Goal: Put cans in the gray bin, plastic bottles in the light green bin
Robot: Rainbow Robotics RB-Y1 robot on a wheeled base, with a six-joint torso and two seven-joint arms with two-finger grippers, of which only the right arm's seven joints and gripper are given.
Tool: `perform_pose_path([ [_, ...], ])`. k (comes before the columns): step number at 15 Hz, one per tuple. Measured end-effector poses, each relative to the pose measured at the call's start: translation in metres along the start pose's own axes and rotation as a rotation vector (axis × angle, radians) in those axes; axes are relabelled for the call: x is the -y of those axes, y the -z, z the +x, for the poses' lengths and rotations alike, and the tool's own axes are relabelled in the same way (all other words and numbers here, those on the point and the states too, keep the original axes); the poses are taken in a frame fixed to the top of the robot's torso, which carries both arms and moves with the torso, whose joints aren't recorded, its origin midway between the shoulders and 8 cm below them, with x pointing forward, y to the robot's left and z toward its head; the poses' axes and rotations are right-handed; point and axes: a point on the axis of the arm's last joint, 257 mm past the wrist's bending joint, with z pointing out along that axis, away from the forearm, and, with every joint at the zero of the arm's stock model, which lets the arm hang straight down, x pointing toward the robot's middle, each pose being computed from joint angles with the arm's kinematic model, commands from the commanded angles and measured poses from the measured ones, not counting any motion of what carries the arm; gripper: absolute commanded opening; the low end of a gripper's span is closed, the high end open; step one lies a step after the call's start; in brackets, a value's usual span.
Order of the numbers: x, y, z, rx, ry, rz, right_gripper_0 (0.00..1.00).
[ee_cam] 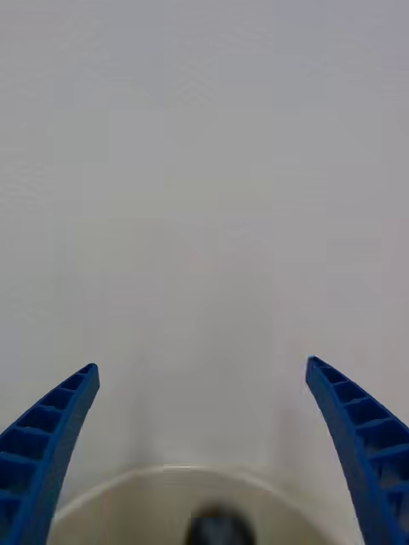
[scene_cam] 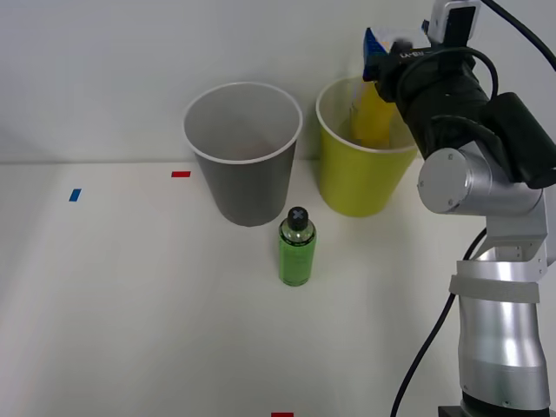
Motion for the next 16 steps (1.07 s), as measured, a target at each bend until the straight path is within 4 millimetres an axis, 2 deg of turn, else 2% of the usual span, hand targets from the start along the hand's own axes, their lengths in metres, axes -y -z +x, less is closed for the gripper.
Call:
perform_pose_path([
  [10, -0.006, 0.001, 0.000, 0.008, -0.041, -0.020, 1.00],
  [14, 0.002, 0.019, 0.015, 0.052, -0.083, 0.011, 1.00],
  [16, 0.011, 0.031, 0.016, 0.104, -0.089, 0.048, 1.00],
])
